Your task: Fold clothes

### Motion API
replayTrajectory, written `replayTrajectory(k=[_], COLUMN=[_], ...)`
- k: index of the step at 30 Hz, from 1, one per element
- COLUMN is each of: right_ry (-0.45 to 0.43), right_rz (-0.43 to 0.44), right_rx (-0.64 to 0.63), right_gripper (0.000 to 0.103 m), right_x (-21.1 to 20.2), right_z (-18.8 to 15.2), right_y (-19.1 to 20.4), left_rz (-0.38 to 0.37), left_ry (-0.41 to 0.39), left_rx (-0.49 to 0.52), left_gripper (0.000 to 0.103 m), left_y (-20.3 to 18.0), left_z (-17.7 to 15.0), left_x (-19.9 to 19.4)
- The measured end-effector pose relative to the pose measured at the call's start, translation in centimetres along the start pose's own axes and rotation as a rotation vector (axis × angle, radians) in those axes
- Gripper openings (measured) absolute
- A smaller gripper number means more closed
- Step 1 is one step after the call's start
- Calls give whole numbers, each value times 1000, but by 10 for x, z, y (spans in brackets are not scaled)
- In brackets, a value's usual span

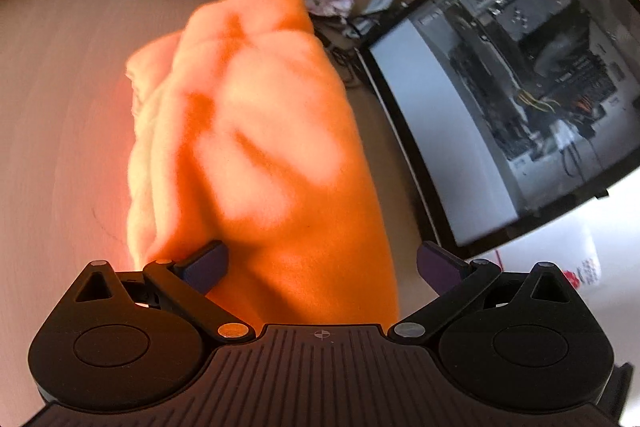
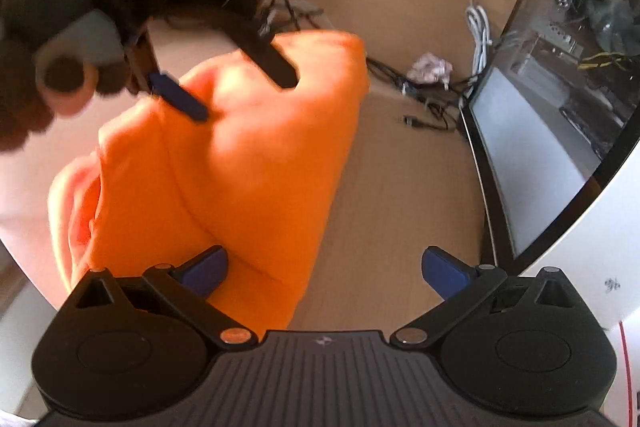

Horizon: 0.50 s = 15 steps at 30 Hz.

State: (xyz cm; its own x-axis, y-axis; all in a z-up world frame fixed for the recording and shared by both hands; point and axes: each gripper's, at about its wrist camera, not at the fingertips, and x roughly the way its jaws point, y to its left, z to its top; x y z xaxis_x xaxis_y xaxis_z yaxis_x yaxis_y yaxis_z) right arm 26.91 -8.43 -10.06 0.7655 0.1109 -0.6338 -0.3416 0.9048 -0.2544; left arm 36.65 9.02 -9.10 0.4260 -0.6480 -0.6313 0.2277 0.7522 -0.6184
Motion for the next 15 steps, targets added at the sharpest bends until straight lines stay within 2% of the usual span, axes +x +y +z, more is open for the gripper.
replayTrajectory(k=[2,5,8,11,14,15], right_ry=[-16,17,77,44,49,48], right_rz=[3,-11,-80,-112,-100,-87], right_rx=[30,40,-76,-145,-126,-100], right_gripper=[103,103,103,103,103,103], right_x=[-7,-4,8,6,1,-4], right_z=[9,5,-7,-5,2,4], right_y=[-5,-9,13,21,15,11], left_rz=[48,109,110,119,131,142], left_ry=[-17,4,10,-23,-79,-76], left_rx=[64,87,64,78,130,157], left_gripper=[103,103,103,103,103,103], left_y=[-9,-7,2,-6,-15,-17], left_z=[-4,-19,-34,-34,-34,-34], left_x=[-10,-13,-14,-24,-38,-39])
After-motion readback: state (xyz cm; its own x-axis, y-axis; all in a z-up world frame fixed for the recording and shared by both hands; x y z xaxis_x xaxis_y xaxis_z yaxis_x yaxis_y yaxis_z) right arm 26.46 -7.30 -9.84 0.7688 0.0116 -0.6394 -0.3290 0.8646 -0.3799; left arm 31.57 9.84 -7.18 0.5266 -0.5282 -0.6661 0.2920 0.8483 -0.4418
